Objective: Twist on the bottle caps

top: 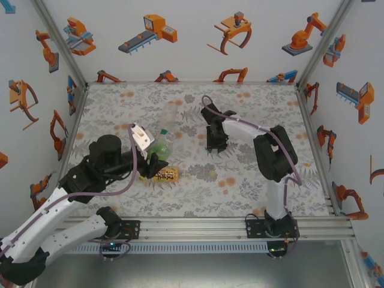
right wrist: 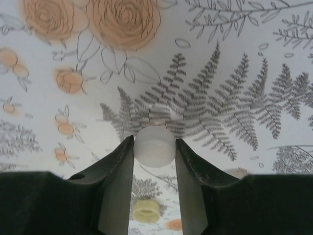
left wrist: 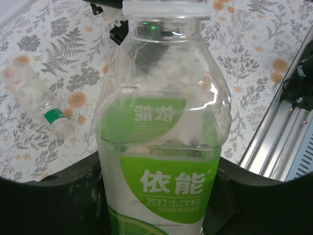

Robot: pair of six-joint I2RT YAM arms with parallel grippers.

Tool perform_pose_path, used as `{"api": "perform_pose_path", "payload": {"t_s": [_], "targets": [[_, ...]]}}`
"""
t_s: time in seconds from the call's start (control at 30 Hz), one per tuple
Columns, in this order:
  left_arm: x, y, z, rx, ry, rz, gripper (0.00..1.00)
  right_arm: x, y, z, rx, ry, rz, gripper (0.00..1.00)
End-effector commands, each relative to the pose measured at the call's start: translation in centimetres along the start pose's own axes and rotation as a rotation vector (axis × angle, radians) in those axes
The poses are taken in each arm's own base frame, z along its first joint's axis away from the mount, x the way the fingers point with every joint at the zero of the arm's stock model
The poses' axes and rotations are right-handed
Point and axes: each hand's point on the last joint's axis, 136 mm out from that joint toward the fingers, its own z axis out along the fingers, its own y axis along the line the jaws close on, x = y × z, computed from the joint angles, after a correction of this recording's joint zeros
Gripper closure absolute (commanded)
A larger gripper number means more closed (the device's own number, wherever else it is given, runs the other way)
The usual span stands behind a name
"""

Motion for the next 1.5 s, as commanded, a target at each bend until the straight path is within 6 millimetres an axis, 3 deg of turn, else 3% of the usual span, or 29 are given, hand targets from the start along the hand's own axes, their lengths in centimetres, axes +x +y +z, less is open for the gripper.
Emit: {"api": "perform_pose_path", "payload": {"t_s": [0.0, 0.17, 0.37, 0.57, 0.7, 0.93, 1.1, 1.47], "targets": [[0.9, -0.8, 0.2, 0.055, 0.036, 0.064, 1.00, -0.9, 1.6, -5.4, -0.124, -0.098, -0.077, 0.74], [1.9, -2.9, 0.5, 0.187, 0.079, 0.163, 1.00, -0.8, 4.2, -12.9, -0.346, -0.249, -0.243, 0.80], [2.5, -4.8, 0.4, 0.324, 0.110, 0.247, 1.00, 1.6, 6.7, -22.8, -0.656, -0.492, -0.455, 0.88], [2.2, -6.0, 0.3, 0.404, 0.098, 0.273, 1.00, 6.7, 8.5, -32.2, -1.004, -0.741, -0.719, 0.90], [2.5, -6.5, 0.4, 0.440, 0.118, 0.280, 1.00, 10.7, 9.3, -35.8, -1.123, -0.832, -0.958, 0.93], [2.3, -7.4, 0.8, 0.485, 0.148, 0.308, 1.00, 13.8, 10.3, -36.7, -1.078, -0.868, -1.211, 0.95], [2.2, -7.9, 1.0, 0.505, 0.151, 0.321, 1.00, 14.9, 11.1, -37.4, -1.122, -0.886, -1.278, 0.98], [2.5, -8.2, 1.3, 0.506, 0.171, 0.343, 1.00, 15.6, 11.4, -38.5, -1.131, -0.918, -1.308, 1.00]]}}
